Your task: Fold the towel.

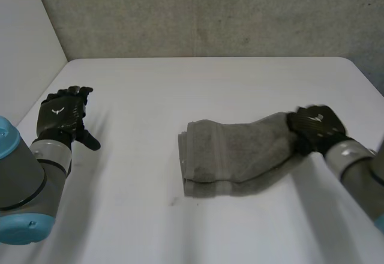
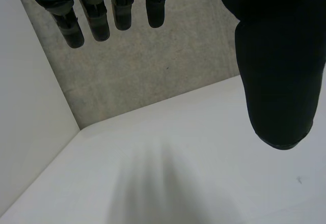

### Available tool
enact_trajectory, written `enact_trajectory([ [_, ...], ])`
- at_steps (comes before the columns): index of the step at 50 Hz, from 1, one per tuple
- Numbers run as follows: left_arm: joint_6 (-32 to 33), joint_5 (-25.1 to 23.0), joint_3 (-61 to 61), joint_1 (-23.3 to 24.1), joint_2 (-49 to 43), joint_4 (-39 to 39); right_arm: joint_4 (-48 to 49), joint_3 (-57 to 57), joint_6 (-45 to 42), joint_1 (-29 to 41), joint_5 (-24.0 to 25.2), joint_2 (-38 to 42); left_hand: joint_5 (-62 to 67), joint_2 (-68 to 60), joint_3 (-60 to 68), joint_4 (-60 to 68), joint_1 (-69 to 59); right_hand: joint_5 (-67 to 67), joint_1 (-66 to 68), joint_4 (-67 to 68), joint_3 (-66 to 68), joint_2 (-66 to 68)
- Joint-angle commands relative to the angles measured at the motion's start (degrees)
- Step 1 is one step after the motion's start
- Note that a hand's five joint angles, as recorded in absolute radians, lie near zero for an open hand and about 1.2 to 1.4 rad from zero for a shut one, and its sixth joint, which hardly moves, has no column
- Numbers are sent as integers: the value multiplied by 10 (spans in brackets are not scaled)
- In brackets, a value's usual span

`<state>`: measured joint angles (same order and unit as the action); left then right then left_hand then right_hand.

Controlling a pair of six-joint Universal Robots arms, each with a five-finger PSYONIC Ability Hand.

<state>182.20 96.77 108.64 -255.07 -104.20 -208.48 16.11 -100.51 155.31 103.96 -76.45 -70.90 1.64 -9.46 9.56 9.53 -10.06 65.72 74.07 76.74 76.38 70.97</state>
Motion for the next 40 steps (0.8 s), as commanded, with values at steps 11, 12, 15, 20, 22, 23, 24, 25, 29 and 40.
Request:
enact_trajectory([
  [11,0,1,3,-1,3,-1,-42,190,-133,337,-56,173,-16,-5,4,5,1,43,59,33,36,90],
  [12,0,1,3,-1,3,-1,-43,190,-133,344,-56,181,-16,-5,4,5,1,43,59,33,36,90],
  [15,0,0,3,-1,4,-1,-42,190,-132,346,-63,181,-16,-5,4,5,1,43,59,33,36,90],
  [20,3,-1,1,1,7,4,-44,182,-120,341,-89,146,-16,-5,4,5,1,-556,-540,-566,-563,-509],
  [22,3,1,-6,9,11,10,-45,176,-111,340,-111,125,-16,-5,4,5,1,-657,-641,-667,-664,-610],
  [23,3,1,-6,9,11,10,-48,169,-99,338,-134,104,-16,-5,4,5,1,-657,-641,-667,-664,-610],
  [24,4,1,-9,21,17,13,-48,169,-98,338,-134,103,-16,-5,4,5,1,-657,-641,-667,-664,-610],
  [25,4,1,-16,37,23,19,-49,161,-82,326,-150,85,-16,-5,4,5,1,-657,-641,-667,-664,-610],
  [29,3,2,-44,77,28,44,-55,139,-40,281,-163,52,-16,-5,4,5,1,-657,-641,-667,-664,-610],
  [40,-46,5,-250,228,-104,216,-148,110,167,118,-96,3,-16,-6,5,5,0,-657,-641,-667,-664,-610],
])
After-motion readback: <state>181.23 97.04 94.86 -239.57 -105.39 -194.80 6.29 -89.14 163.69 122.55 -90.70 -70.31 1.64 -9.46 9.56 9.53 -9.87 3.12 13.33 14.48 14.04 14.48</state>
